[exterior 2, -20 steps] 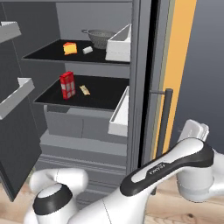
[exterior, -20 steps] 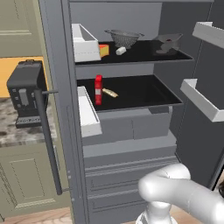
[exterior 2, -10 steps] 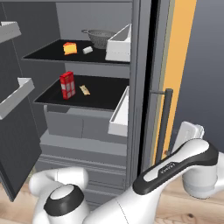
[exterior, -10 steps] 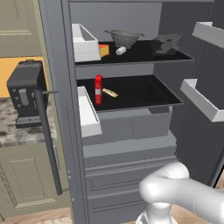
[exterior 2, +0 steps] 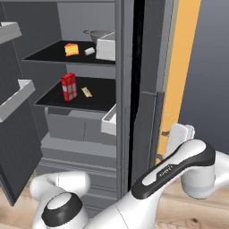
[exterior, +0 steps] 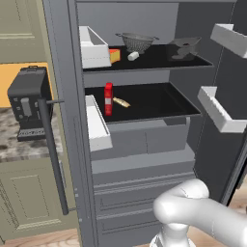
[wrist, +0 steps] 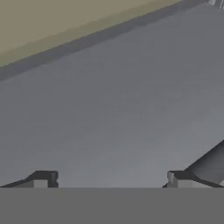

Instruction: Place the tupperware on the top shelf of the fridge. Make space for the tupperware among the existing items by rearranging them on the shelves if needed. Close the fridge door when finished.

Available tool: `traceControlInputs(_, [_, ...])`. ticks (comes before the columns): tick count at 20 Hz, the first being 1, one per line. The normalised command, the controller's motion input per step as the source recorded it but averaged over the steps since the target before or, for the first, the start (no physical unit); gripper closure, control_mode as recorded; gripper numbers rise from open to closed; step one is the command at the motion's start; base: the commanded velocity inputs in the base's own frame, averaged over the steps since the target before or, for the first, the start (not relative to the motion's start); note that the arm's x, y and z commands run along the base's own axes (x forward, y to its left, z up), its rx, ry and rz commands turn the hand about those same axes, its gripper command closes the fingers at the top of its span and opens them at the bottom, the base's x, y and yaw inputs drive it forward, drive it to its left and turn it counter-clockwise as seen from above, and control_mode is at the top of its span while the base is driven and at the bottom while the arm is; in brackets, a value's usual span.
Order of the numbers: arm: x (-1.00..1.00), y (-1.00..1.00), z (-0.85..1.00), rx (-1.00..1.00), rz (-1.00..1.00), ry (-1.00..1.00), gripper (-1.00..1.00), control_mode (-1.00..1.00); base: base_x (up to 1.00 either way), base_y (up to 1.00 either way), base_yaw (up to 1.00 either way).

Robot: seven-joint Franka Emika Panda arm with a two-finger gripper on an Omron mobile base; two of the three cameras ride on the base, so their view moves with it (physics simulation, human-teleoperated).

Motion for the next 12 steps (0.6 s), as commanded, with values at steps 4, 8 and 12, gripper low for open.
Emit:
traceControlInputs(4, [0.07, 0.83, -0.02, 0.00, 0.08, 0.00, -1.00, -1.00, 0.00, 0.00, 0.00])
traceControlInputs(8, [0.14, 0.93, -0.01, 0.00, 0.06, 0.00, -1.00, -1.00, 0.00, 0.00, 0.00])
traceControlInputs(12, [0.22, 1.00, 0.00, 0.00, 0.04, 0.00, -1.00, -1.00, 0.00, 0.00, 0.00])
